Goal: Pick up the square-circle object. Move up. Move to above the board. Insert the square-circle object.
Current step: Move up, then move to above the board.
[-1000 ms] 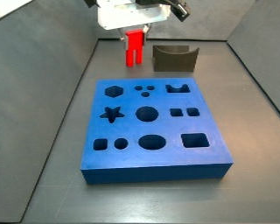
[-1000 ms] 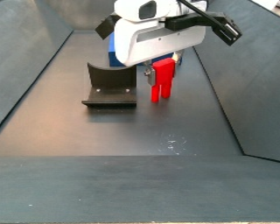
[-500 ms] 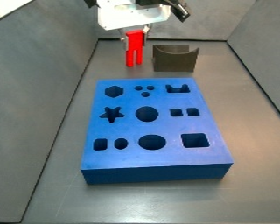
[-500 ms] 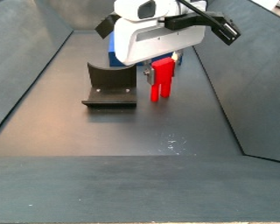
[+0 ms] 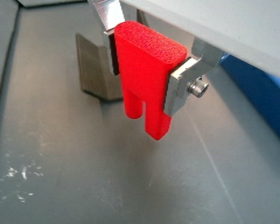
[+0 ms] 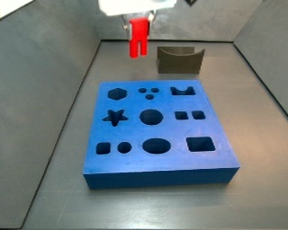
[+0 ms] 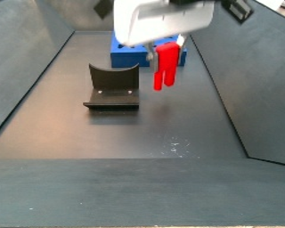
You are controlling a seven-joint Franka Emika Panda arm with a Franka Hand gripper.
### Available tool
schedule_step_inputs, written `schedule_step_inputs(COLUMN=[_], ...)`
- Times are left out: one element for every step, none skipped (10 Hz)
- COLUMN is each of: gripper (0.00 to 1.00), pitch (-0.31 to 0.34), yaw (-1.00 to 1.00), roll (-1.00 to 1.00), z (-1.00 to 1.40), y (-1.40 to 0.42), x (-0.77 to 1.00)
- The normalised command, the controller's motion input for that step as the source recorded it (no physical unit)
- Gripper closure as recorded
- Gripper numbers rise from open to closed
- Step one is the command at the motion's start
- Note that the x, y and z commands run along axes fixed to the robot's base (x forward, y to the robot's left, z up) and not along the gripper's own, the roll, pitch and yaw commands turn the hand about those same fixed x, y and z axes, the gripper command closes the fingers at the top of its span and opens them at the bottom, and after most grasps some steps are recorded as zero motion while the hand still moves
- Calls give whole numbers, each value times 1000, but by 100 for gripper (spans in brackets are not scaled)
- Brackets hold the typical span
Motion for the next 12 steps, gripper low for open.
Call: schedule_step_inputs(gripper=[100, 100, 100, 100, 100, 100, 100, 100, 100, 100, 100, 100], pitch=[24, -473, -445, -371, -252, -158, -70, -7, 57, 84, 95, 91], yaw=[10, -146, -147, -128, -86, -66, -51, -44, -36, -33, -31, -28], roll=[38, 21, 14, -8, -16, -18, -21, -21, -16, -11, -2, 7], z=[195, 1000, 1000, 1000, 1000, 1000, 1000, 1000, 1000, 1000, 812, 642], y=[3, 405, 406, 373, 343, 337, 316, 296, 270, 247, 163, 106], x=[-12, 88, 82, 60, 49, 46, 44, 46, 52, 54, 38, 24])
